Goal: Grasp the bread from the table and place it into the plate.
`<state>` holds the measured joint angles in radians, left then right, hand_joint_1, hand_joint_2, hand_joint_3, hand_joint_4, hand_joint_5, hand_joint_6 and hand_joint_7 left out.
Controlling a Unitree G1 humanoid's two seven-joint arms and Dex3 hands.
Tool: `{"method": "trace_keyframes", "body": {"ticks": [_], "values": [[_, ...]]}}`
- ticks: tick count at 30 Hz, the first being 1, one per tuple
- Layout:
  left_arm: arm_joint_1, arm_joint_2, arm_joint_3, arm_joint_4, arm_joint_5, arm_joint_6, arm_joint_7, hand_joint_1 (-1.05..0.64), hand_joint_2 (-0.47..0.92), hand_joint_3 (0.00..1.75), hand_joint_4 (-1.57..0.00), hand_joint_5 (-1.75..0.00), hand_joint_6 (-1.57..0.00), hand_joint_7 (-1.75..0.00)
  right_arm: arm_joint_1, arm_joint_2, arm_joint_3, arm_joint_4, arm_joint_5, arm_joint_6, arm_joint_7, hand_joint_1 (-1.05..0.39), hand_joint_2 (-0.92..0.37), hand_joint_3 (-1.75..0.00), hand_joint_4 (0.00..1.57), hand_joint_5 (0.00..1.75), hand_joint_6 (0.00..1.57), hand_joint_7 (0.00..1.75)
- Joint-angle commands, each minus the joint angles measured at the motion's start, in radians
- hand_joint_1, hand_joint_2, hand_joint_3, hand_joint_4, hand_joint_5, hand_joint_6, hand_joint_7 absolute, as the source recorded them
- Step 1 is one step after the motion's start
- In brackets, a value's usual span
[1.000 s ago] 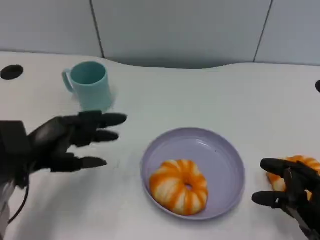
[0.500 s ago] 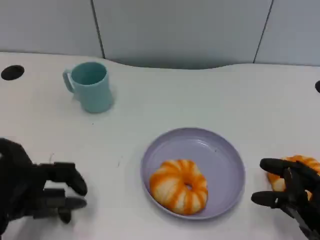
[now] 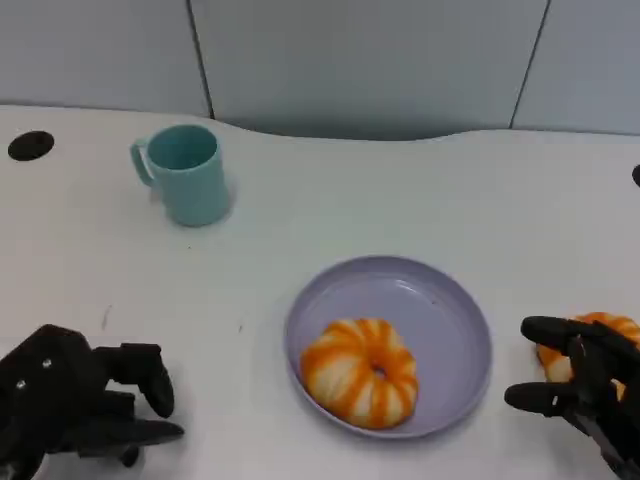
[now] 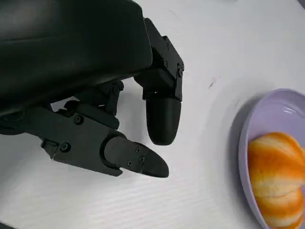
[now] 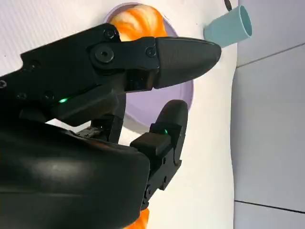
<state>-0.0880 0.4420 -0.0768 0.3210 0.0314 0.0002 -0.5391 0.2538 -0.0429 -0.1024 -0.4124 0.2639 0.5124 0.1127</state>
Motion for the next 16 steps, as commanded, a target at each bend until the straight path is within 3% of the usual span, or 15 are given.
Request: {"method": "trace_keyframes", "body": {"ticks": [1, 16], "values": [[-0.006, -0.006, -0.005, 0.04, -0.005, -0.012, -0.014, -0.42, 0.89, 0.01, -0.71, -1.75, -0.53, -1.75, -0.011, -0.017, -0.022, 0.003, 0.009, -0.008, 0.002, -0.34, -0.92, -0.42, 0.49, 1.07, 0.46, 0.81], [-0.025, -0.019, -0.007, 0.094, -0.012, -0.08, -0.025, -0.4, 0.89, 0.01, -0.72, -1.75, -0.53, -1.75, -0.016, -0.02, -0.034, 0.027, 0.005, -0.027, 0.009, -0.33, -0.92, -0.42, 0.49, 1.07, 0.46, 0.8]]}}
